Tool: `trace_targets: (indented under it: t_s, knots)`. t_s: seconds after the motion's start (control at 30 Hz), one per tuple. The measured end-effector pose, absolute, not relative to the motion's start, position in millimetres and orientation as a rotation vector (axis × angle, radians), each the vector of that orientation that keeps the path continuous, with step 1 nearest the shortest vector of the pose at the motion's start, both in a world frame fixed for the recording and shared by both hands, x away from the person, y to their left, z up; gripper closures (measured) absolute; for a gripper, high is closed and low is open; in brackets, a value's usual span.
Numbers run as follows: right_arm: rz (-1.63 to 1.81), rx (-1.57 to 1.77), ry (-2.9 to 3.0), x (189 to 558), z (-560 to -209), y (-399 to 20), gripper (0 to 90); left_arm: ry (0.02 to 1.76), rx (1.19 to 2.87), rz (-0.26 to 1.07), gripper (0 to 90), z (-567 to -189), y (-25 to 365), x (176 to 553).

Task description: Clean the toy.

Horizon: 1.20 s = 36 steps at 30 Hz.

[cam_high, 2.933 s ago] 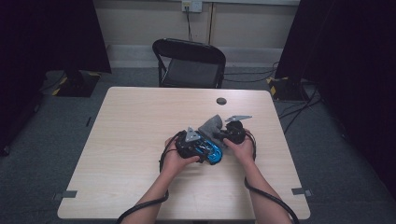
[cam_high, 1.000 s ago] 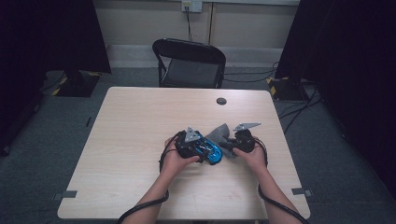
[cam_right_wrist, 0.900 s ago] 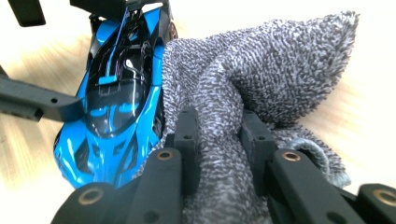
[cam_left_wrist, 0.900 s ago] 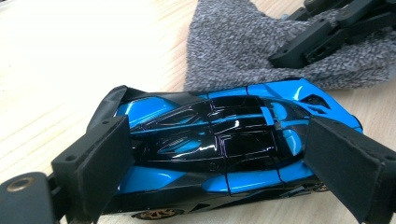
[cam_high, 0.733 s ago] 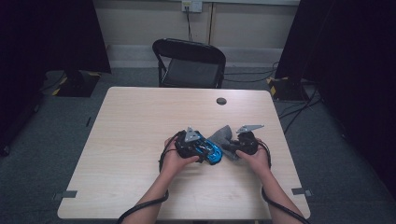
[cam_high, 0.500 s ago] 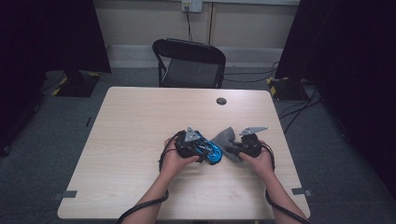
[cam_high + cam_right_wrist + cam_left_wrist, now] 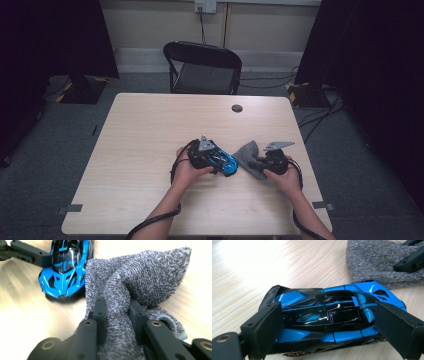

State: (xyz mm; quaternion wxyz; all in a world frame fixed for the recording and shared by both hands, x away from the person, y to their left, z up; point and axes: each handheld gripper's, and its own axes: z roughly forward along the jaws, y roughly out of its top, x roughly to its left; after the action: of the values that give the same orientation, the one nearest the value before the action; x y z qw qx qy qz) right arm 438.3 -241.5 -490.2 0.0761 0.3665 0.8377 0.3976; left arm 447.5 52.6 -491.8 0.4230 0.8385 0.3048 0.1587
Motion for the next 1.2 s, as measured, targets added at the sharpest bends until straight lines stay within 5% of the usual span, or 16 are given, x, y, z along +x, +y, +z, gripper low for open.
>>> trace_targets:
  t_s: [0.67,1.2]
  knots:
    - [1.204,1.085,2.517,418.4,-486.1,-263.6,72.2,0.770,2.114,0.388,8.3,-489.8,52.0,448.9]
    - [1.218,1.092,2.478,424.8,-468.2,-267.3,71.9,0.755,2.172,0.370,19.5,-474.6,53.9,452.4]
